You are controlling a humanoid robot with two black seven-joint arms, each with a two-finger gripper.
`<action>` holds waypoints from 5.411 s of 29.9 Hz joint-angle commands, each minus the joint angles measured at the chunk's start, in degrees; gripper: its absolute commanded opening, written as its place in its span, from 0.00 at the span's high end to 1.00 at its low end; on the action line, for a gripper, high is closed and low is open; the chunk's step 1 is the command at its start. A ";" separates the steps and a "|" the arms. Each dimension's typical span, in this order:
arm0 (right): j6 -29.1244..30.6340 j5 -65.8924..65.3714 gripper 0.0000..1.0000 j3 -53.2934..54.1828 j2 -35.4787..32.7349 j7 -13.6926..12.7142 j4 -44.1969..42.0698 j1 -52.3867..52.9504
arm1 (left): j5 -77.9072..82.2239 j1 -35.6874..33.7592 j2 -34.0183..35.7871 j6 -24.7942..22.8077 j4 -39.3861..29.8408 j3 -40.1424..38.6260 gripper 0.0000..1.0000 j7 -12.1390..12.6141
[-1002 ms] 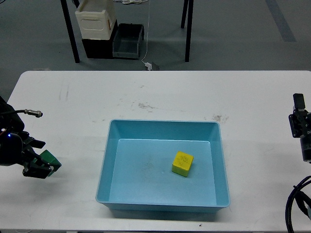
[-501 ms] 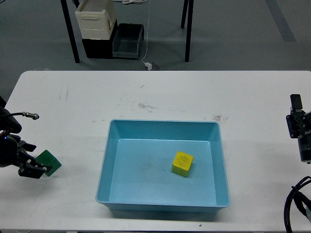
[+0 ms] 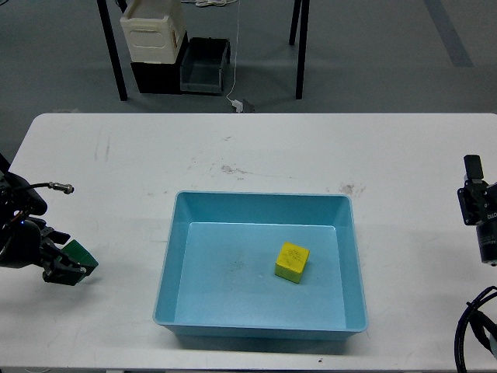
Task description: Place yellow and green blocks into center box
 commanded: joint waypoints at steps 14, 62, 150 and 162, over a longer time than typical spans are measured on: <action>-0.07 0.00 0.03 0.10 0.00 0.00 -0.09 -0.35 | -0.24 0.17 -0.09 4.32 2.67 3.26 0.24 0.01; -6.31 5.18 0.01 7.22 0.00 -0.09 -1.76 -3.34 | -19.84 -31.29 -1.56 -0.13 -13.48 3.00 0.74 0.01; 8.11 68.11 0.00 1.06 0.00 -19.58 -0.36 4.75 | -142.80 27.57 -25.22 6.51 -9.27 -40.93 0.00 5.58; 8.02 73.91 0.00 2.38 0.00 -25.49 0.17 -2.63 | -151.14 41.29 -32.25 5.99 -14.20 -48.41 0.00 7.27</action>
